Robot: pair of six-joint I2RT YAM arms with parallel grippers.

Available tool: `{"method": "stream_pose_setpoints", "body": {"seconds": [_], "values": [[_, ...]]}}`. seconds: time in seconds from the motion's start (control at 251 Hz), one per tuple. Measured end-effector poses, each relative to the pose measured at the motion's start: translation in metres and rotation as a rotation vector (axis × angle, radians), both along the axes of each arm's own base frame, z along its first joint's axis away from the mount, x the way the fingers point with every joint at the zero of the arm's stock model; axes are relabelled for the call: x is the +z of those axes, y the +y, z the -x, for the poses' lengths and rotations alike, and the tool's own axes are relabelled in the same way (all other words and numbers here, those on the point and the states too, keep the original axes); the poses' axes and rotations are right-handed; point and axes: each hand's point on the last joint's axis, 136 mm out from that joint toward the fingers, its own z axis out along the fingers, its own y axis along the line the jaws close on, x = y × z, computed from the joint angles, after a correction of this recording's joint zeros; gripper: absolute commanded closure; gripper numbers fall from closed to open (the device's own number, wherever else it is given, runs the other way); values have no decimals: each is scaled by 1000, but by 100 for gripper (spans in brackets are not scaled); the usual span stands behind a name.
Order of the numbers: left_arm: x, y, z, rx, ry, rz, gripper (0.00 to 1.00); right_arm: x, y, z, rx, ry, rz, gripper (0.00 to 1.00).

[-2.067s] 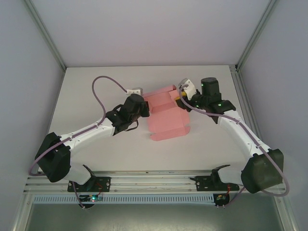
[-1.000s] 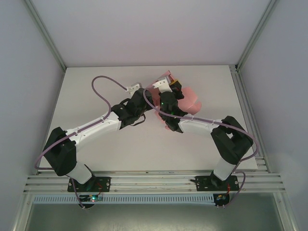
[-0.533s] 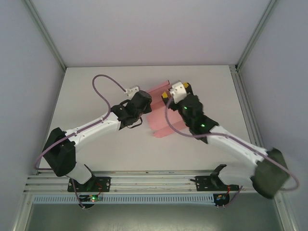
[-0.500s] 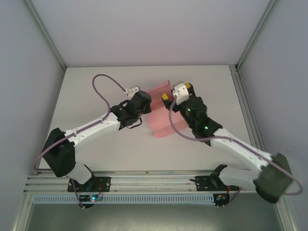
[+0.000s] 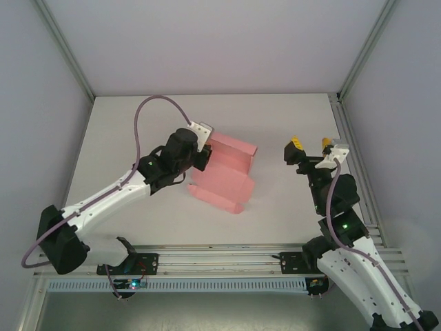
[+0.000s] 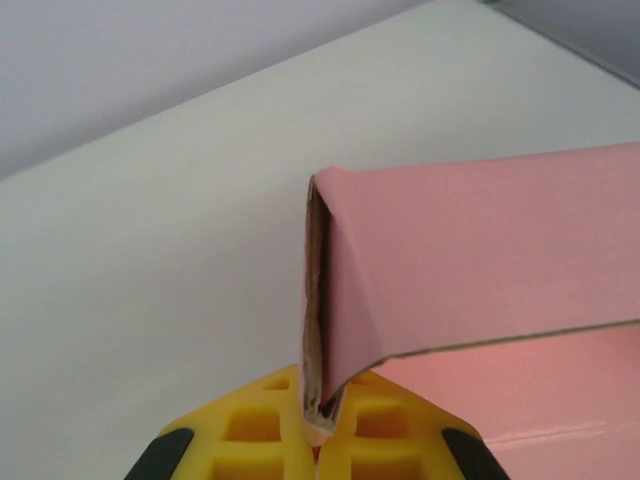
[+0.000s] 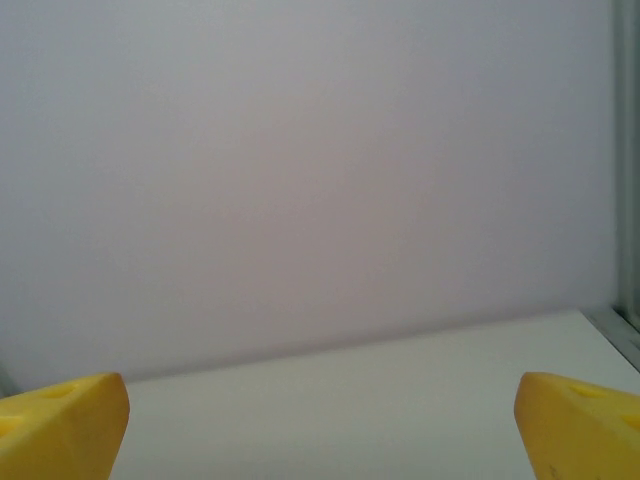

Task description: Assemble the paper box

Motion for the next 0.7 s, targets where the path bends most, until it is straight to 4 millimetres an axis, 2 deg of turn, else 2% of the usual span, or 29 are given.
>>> {"method": "stream_pose_setpoints", "body": {"seconds": [0.08, 0.152, 0.287, 0.339, 0.431, 0.579, 0.702], "values": [[14, -12, 16, -149, -43, -1, 100, -27, -4, -15, -20, 134, 21, 2], [26, -22, 29, -256, -76, 11, 100, -54, 5, -31, 22, 249, 39, 2], [38, -33, 40, -364, -110, 27, 100, -112, 48, -53, 225, 447, 59, 2], [38, -37, 39, -376, -107, 28, 100, -124, 62, -55, 299, 486, 52, 2], [33, -44, 32, -384, -92, 21, 100, -130, 90, -57, 437, 494, 32, 2], [21, -60, 23, -419, -47, 10, 100, -123, 136, -61, 613, 483, 33, 2], [13, -58, 15, -398, -16, -35, 100, -130, 149, -72, 639, 514, 54, 2]]}}
